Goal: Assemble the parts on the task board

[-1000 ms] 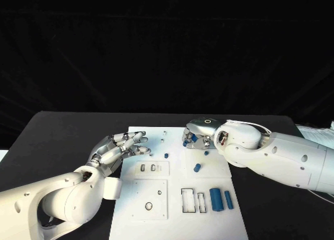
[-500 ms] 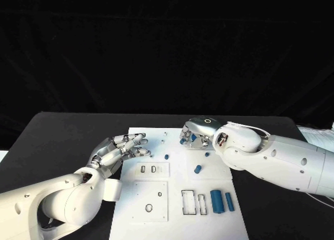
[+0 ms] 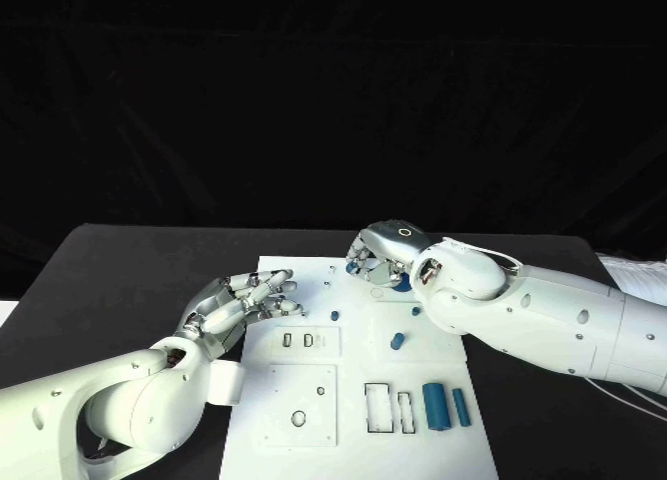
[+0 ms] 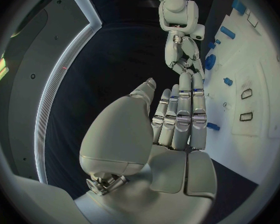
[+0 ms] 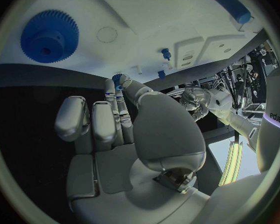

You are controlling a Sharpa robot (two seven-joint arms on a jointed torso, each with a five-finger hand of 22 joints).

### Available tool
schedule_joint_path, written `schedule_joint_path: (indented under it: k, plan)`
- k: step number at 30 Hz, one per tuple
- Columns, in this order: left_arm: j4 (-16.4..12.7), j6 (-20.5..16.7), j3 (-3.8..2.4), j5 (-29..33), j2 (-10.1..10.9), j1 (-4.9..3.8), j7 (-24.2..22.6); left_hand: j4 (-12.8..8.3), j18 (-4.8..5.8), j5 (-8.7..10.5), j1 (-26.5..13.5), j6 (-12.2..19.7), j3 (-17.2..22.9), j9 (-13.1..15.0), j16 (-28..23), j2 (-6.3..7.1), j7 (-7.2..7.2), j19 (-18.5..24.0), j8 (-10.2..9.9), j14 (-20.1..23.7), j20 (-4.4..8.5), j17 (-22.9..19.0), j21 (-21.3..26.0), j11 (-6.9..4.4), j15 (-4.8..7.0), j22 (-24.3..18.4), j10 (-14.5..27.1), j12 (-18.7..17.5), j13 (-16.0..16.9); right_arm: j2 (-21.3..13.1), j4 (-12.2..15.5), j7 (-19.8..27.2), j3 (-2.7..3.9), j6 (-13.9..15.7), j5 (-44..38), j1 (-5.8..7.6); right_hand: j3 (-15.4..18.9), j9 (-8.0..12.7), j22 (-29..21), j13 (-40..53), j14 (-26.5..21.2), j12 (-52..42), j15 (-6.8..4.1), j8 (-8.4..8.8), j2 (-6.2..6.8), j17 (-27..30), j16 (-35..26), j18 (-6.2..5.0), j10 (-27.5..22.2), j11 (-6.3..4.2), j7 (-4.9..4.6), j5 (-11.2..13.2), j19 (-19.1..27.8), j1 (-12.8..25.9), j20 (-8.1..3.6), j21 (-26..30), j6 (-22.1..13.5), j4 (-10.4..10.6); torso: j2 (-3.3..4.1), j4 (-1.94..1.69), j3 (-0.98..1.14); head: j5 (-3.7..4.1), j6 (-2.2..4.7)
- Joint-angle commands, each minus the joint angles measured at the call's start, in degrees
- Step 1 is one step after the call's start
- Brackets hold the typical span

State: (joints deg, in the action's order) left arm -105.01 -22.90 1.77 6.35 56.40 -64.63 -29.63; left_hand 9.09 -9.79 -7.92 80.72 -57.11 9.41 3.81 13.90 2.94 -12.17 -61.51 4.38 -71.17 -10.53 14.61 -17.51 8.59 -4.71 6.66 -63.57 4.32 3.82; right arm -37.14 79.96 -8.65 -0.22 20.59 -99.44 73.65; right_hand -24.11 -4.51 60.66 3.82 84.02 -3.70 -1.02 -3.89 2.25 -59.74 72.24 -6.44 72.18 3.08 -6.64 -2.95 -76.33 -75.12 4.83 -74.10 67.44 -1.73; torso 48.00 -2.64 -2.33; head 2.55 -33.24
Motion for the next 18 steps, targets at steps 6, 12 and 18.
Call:
schedule_joint_path:
  k: [6,12,18]
  plan:
    - [-0.14,1.25,-0.05,0.51,-0.2,-0.07,-0.01,-0.25,-0.59,0.34,-0.72,0.23,-0.2,-0.05,-0.27,0.05,-0.16,0.09,-0.21,0.45,-0.13,0.05,0.18,-0.03,0.05,-0.09,0.35,-0.39,0.0,2.6,-2.48,-0.59,0.01,0.93,-0.37,0.22,-0.13,-0.89,0.12,-0.1,1.83,0.26,-0.33,-0.14,0.46,-0.14,0.29,0.86,-0.24,0.24,-0.07,0.08,-0.03,0.2,-0.2,-0.24,0.14,0.61,0.23,-0.15,-0.01,-0.36,0.45]
    - [-0.29,1.12,-0.05,0.54,-0.12,-0.08,0.3,-0.27,-0.58,0.34,-0.78,0.25,-0.22,-0.05,-0.31,0.03,-0.18,0.14,-0.24,0.52,-0.16,0.09,0.22,0.0,0.03,-0.12,0.41,-0.41,0.0,3.98,-3.76,-0.38,0.0,0.19,-0.4,0.23,-0.2,-0.89,0.13,-0.12,1.84,0.26,-0.3,-0.09,0.52,-0.21,0.36,0.86,-0.35,0.28,-0.12,0.05,-0.02,0.19,-0.19,-0.25,0.08,0.74,0.47,-0.4,-0.02,-0.41,0.64]
    - [-0.26,1.45,-0.05,0.54,-0.04,-0.31,0.32,-0.29,-0.58,0.34,-0.79,0.26,-0.22,-0.05,-0.33,0.03,-0.19,0.16,-0.25,0.55,-0.17,0.11,0.24,0.0,0.02,-0.13,0.43,-0.41,0.01,4.81,-4.78,-0.1,0.0,-0.45,-0.41,0.24,-0.28,-0.89,0.15,-0.12,1.85,0.25,-0.25,-0.02,0.61,-0.31,0.47,0.87,-0.47,0.34,-0.2,0.02,0.0,0.23,-0.16,-0.28,-0.02,1.01,0.79,-0.67,-0.22,-0.19,0.84]
